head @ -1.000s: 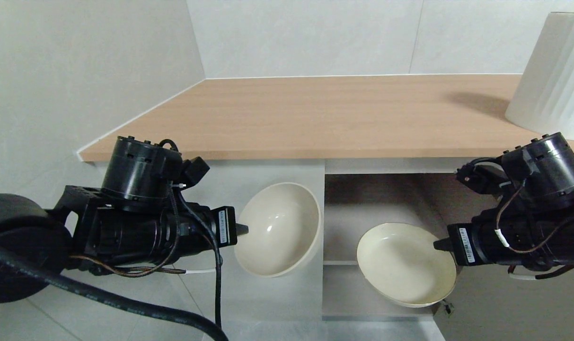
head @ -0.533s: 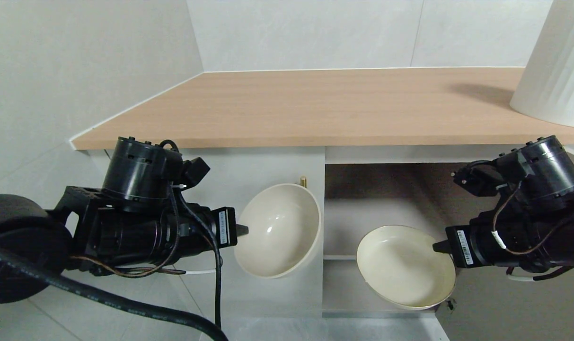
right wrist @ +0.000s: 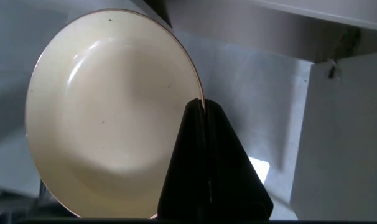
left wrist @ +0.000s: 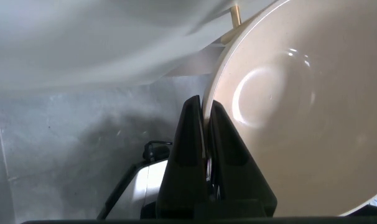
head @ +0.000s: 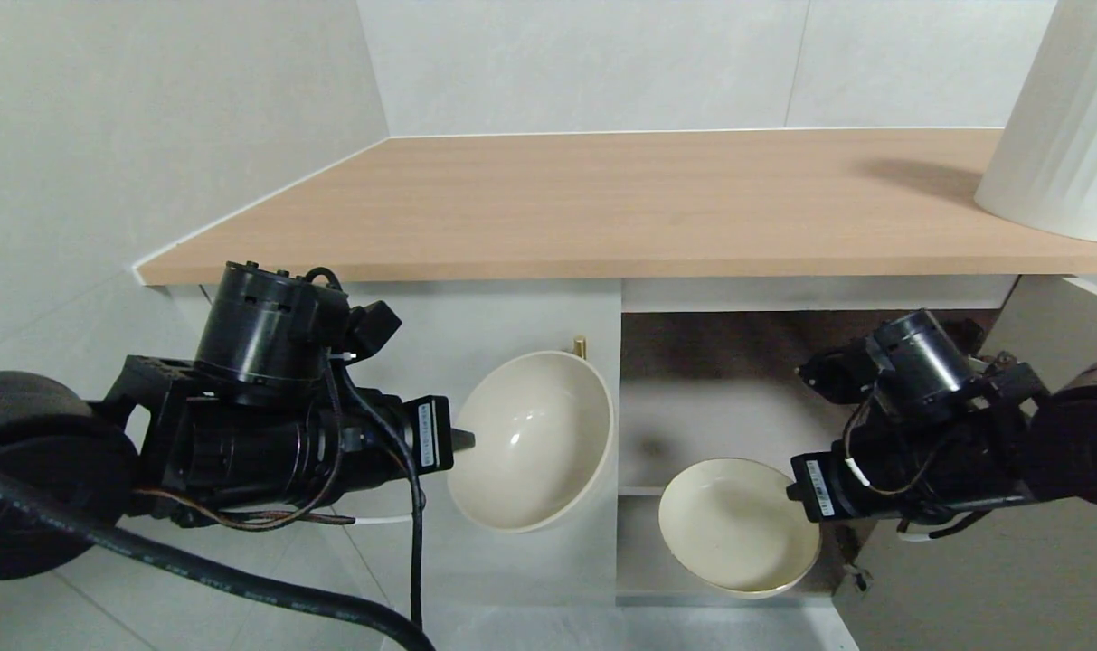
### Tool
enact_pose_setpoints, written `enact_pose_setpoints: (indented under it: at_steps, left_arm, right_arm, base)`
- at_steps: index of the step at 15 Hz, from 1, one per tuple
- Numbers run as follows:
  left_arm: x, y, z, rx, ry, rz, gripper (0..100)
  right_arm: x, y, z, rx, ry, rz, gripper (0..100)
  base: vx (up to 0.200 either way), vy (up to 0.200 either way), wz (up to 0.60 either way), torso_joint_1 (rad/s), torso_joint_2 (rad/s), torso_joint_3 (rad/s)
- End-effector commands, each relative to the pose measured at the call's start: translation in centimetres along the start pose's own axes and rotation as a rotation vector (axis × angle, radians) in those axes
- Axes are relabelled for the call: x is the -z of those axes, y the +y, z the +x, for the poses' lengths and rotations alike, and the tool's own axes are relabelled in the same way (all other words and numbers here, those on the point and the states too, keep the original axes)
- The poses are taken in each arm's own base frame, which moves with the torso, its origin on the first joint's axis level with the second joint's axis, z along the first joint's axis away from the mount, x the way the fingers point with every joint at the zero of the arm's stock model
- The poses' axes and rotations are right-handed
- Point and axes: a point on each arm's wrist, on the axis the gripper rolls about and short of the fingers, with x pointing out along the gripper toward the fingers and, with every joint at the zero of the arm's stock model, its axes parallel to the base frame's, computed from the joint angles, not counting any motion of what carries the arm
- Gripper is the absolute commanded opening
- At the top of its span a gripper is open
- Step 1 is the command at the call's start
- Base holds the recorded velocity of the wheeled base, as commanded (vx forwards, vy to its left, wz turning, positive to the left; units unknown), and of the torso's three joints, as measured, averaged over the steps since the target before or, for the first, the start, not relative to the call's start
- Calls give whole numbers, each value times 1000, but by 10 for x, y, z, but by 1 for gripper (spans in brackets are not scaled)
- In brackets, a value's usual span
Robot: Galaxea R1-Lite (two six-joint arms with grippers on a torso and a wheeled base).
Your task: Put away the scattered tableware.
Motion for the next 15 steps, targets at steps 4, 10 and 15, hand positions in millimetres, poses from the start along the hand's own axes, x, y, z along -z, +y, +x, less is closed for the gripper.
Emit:
enact_pose_setpoints:
  at_steps: [4,10,15]
  left_arm:
    - [0,0,1,-1,1,0,0]
    - [0,0,0,0,0,0,0]
    - [0,-1,0,2,1,2,0]
  right_arm:
    - [-1,-20,71,83,42,117,0]
    - [-9,-43,119,143,-84,234,0]
    - [-17,-61,143,249,-151,307,0]
  base:
    - [0,0,0,0,0,0]
    - [0,0,0,0,0,0]
    - [0,0,0,0,0,0]
